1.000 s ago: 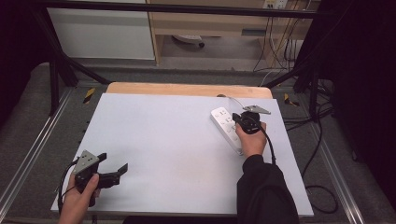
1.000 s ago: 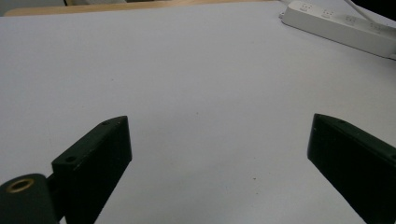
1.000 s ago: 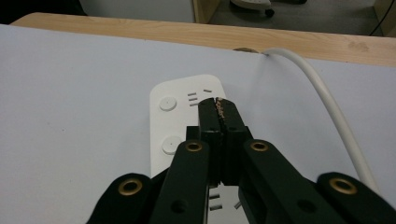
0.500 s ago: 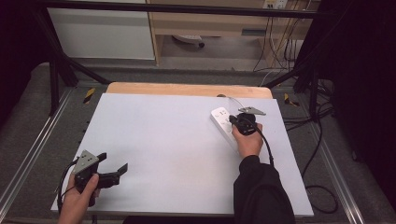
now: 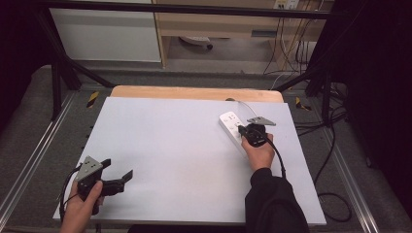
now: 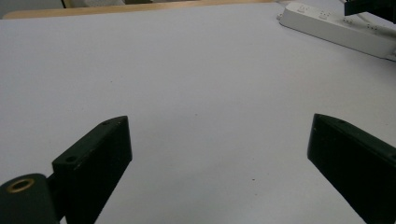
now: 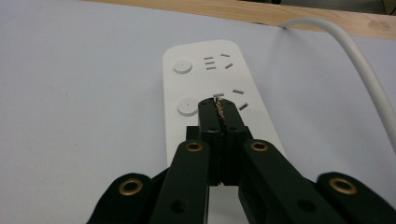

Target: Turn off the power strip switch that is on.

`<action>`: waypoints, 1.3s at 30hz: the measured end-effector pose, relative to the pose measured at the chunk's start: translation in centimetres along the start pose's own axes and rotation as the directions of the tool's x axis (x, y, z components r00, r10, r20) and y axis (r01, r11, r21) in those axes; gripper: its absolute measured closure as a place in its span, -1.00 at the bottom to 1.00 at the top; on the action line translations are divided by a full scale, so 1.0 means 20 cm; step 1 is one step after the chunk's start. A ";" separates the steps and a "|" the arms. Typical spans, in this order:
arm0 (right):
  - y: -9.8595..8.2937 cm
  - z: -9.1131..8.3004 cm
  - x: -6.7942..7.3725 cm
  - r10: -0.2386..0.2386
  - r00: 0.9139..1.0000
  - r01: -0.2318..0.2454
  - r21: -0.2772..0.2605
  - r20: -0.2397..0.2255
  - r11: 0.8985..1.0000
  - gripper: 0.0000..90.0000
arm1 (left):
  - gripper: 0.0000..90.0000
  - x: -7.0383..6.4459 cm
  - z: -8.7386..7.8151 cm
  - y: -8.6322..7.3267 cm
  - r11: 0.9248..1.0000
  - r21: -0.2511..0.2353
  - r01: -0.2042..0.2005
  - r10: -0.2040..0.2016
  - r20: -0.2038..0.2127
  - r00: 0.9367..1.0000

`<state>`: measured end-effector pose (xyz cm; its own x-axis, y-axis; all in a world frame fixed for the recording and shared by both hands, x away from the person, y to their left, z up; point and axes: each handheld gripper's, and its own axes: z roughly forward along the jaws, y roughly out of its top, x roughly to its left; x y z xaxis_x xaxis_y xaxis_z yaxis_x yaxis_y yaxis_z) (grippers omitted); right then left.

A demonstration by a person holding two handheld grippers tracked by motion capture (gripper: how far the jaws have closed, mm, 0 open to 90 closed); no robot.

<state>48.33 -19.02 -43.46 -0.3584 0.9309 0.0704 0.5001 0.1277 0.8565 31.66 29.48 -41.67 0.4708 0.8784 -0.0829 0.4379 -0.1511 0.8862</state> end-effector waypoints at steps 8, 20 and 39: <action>-0.04 -0.02 0.01 0.016 1.000 -0.016 -0.019 0.005 1.000 1.00 | -0.86 0.00 0.00 0.00 1.000 0.002 0.000 0.000 0.000 1.000; -0.07 -0.02 0.02 0.024 1.000 -0.023 -0.041 0.006 0.999 1.00 | -0.86 0.01 0.00 0.00 1.000 0.001 0.004 -0.004 0.000 1.000; -0.09 -0.02 0.04 0.020 1.000 -0.020 -0.048 0.004 0.999 1.00 | -0.88 0.01 0.00 0.00 1.000 0.003 0.011 -0.011 -0.001 1.000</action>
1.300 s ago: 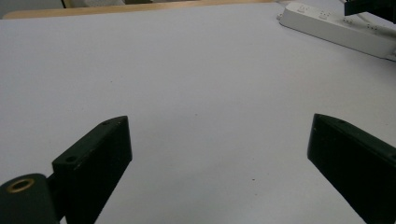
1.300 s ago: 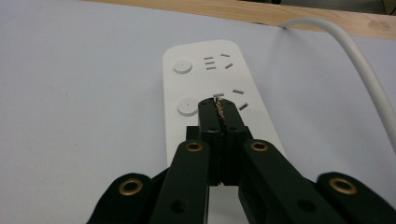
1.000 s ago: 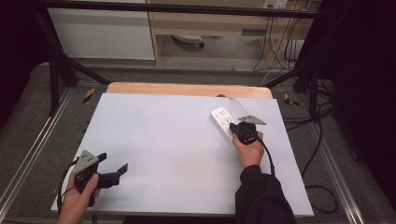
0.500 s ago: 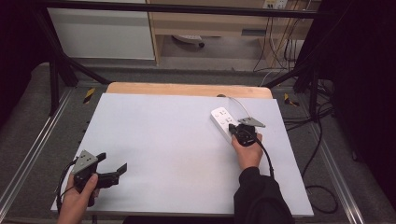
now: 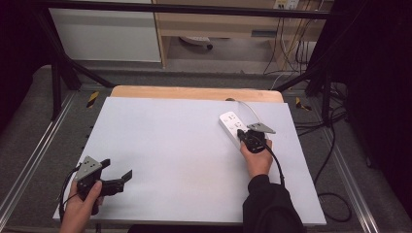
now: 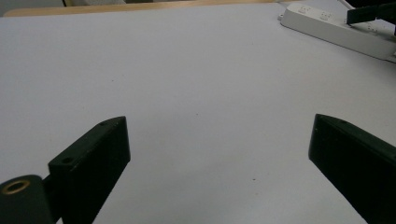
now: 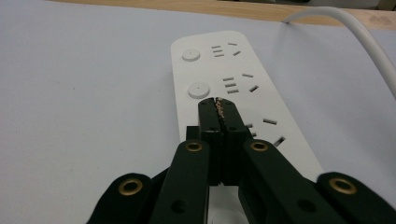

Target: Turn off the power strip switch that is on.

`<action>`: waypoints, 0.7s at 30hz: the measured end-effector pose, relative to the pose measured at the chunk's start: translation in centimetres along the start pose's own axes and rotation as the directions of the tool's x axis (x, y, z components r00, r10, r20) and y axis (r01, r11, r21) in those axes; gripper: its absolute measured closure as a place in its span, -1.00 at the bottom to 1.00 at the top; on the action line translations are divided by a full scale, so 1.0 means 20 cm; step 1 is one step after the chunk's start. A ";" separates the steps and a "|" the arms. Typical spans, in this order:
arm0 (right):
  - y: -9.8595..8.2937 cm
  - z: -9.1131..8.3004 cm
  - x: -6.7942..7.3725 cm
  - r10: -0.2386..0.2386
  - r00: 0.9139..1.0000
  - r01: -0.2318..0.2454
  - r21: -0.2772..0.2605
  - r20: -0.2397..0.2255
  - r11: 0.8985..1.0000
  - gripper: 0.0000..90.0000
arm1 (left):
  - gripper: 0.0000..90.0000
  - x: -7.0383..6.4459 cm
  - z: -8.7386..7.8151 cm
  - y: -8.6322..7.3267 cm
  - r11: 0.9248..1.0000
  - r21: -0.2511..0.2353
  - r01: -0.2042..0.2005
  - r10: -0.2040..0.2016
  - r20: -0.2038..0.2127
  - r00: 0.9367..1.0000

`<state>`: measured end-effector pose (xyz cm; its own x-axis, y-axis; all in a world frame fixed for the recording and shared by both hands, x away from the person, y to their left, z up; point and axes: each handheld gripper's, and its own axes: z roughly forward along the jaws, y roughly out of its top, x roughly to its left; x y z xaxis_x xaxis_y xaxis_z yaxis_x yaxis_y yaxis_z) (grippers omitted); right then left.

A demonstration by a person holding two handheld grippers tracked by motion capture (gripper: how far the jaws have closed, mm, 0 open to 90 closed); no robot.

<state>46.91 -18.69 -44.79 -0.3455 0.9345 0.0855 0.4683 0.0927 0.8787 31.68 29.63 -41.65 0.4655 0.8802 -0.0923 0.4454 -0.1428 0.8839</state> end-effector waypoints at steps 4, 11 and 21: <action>0.00 0.00 0.01 -0.010 1.000 0.010 0.000 0.001 1.000 1.00 | -0.88 0.00 0.00 0.00 1.000 -0.001 0.002 -0.002 -0.002 1.000; -0.01 0.01 0.00 -0.017 1.000 0.017 -0.004 0.006 1.000 1.00 | -0.88 0.00 0.00 0.00 1.000 0.002 -0.001 0.001 0.002 1.000; -0.02 0.01 0.02 -0.046 0.999 0.046 -0.004 0.021 0.999 1.00 | -0.88 0.00 0.00 0.00 1.000 0.003 -0.001 0.001 0.003 1.000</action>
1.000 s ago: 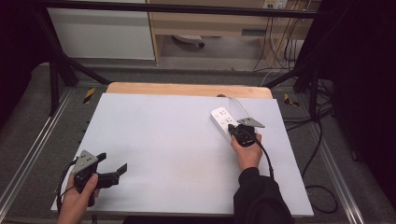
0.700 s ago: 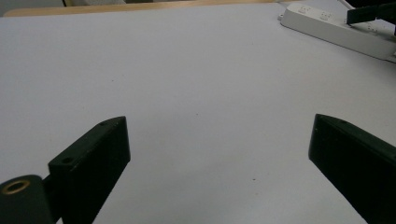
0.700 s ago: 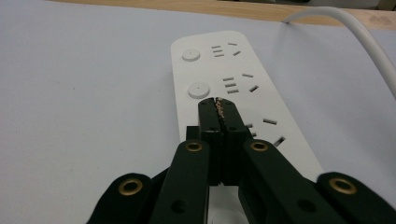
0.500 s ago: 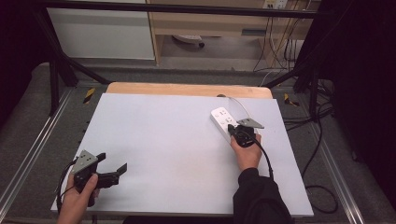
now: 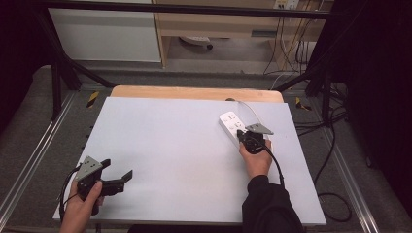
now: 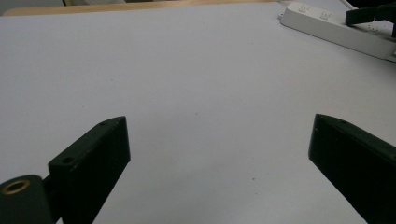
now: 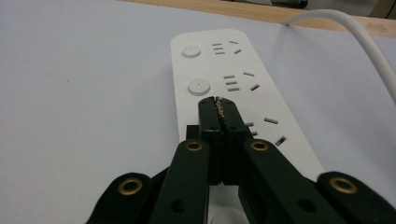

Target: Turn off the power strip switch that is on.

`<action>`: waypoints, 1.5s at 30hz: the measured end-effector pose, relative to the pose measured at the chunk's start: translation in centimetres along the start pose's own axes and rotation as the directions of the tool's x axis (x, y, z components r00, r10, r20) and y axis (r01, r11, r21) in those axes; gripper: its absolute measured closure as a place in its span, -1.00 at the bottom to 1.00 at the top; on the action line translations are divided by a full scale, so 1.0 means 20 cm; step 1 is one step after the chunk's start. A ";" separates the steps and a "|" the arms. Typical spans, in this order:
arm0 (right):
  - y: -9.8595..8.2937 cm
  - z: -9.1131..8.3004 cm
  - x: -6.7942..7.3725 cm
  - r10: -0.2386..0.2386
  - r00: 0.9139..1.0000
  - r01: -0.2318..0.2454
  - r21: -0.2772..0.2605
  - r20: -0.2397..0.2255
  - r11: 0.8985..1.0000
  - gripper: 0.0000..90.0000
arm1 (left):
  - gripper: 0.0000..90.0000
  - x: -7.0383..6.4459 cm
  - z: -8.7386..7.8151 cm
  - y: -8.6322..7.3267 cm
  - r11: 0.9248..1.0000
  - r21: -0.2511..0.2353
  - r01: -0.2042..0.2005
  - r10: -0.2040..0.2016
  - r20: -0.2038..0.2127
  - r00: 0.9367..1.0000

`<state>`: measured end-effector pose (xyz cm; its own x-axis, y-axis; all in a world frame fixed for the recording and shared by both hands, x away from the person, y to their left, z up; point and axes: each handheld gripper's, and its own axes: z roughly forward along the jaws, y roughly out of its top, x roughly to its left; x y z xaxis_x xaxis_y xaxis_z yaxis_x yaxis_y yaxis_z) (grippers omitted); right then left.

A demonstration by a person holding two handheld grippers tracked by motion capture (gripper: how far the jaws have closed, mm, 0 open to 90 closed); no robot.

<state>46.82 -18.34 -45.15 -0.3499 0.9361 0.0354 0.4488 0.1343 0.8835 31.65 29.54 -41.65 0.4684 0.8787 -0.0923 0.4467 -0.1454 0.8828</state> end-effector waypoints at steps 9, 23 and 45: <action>0.00 0.00 0.00 0.011 1.000 -0.011 0.002 -0.006 1.000 1.00 | -0.88 0.00 0.00 0.00 1.000 0.001 -0.001 0.001 0.002 1.000; 0.00 -0.01 0.00 0.009 1.000 -0.009 0.006 -0.009 1.000 1.00 | -0.88 0.00 0.00 0.00 1.000 0.002 -0.003 0.003 0.001 1.000; 0.01 -0.01 0.00 -0.032 0.999 0.032 0.032 0.010 0.999 1.00 | -0.88 0.00 0.00 0.00 1.000 0.009 -0.006 0.006 -0.001 1.000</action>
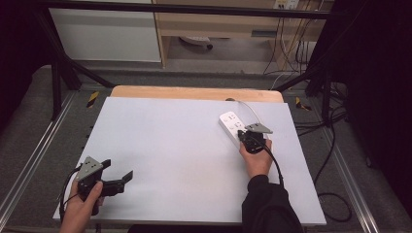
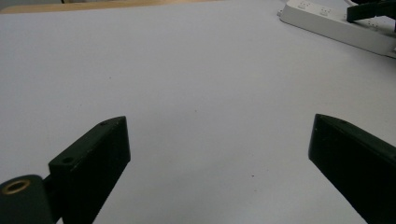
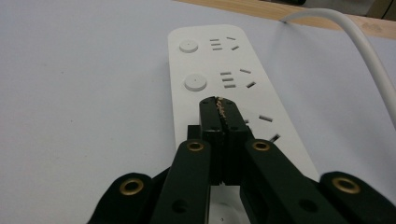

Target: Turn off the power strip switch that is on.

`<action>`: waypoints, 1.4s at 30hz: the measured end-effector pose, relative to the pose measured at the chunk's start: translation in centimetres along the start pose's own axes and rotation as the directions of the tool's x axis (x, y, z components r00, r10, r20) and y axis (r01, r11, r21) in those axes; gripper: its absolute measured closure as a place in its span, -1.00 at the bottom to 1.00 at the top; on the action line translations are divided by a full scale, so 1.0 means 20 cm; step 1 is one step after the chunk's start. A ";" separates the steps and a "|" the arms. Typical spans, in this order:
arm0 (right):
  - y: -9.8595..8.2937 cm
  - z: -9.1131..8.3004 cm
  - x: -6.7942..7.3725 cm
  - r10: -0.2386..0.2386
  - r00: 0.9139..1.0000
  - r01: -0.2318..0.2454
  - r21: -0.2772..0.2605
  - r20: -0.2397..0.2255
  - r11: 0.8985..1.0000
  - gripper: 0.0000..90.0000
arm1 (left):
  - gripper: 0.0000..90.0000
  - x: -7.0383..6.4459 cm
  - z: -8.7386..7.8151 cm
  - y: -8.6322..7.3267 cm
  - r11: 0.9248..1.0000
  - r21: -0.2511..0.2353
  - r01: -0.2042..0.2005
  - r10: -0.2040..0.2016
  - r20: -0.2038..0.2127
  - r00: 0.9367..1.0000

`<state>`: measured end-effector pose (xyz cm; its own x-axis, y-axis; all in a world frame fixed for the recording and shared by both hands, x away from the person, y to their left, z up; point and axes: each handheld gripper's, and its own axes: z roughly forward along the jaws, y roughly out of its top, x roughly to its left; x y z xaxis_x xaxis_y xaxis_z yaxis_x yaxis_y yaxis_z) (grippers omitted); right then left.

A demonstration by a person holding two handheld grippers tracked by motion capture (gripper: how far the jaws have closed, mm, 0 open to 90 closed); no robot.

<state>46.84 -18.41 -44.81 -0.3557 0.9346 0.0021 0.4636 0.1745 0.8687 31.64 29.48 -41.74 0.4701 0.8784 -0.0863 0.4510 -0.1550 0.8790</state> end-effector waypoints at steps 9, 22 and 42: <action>0.00 0.00 0.00 -0.015 1.000 0.015 0.003 0.006 1.000 1.00 | -0.88 0.00 0.00 0.00 1.000 0.000 0.000 0.000 0.000 1.000; 0.00 0.00 0.01 0.000 1.000 0.000 -0.006 -0.002 1.000 1.00 | -0.88 0.00 0.00 0.00 1.000 0.001 0.002 -0.002 0.001 1.000; 0.00 0.00 0.02 -0.016 1.000 0.016 0.000 0.002 1.000 1.00 | -0.88 -0.01 0.00 0.00 1.000 0.007 -0.003 0.003 0.002 1.000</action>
<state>46.72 -18.06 -44.84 -0.3612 0.9324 -0.0127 0.4580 0.1893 0.8686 31.60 29.33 -41.77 0.4730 0.8770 -0.0849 0.4552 -0.1607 0.8758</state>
